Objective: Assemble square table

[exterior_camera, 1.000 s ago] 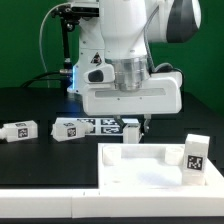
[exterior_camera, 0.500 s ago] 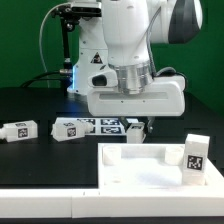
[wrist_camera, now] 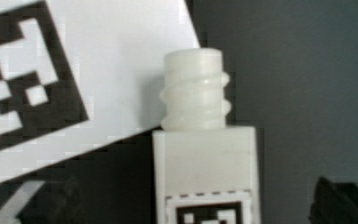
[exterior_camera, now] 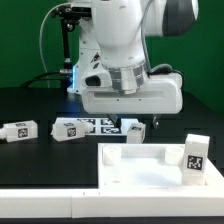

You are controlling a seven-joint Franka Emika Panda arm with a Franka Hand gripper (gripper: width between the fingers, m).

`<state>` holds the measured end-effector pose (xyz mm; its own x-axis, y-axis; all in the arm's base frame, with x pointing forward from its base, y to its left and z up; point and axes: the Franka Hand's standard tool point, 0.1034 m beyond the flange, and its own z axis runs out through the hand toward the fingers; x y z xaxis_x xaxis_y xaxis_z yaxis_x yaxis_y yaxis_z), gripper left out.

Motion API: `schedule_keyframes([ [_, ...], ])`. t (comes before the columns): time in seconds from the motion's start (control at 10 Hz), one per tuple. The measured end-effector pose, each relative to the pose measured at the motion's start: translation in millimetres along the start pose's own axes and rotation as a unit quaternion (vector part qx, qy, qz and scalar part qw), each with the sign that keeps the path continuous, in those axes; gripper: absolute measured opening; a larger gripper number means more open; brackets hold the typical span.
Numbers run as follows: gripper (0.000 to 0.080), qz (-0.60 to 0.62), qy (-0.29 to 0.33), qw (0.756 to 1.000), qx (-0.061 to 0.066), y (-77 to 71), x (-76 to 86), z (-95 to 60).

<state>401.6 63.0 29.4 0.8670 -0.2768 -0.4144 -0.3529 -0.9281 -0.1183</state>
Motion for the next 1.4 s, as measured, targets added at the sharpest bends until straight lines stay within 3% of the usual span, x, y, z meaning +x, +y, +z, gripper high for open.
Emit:
schedule_keyframes([
  [0.2, 0.0648, 0.035, -0.091, 0.995, -0.021, -11.6, 10.6, -24.8],
  [0.3, 0.0649, 0.040, -0.113, 0.992, -0.025, -15.4, 11.5, -20.8],
  [0.5, 0.0649, 0.045, -0.176, 0.983, -0.025, -7.0, 5.4, -17.7],
  [0.6, 0.0649, 0.045, -0.211, 0.976, -0.024, -5.2, 10.3, -17.6],
  [0.7, 0.0649, 0.030, -0.217, 0.975, -0.022, -6.7, 25.1, -18.2],
  [0.8, 0.0649, 0.007, -0.212, 0.977, -0.020, -12.3, 29.1, -18.2],
  [1.2, 0.0649, -0.008, -0.214, 0.977, -0.015, -11.7, 29.7, -17.4],
  [1.4, 0.0649, 0.020, -0.255, 0.967, -0.017, -2.4, 32.3, -11.7],
])
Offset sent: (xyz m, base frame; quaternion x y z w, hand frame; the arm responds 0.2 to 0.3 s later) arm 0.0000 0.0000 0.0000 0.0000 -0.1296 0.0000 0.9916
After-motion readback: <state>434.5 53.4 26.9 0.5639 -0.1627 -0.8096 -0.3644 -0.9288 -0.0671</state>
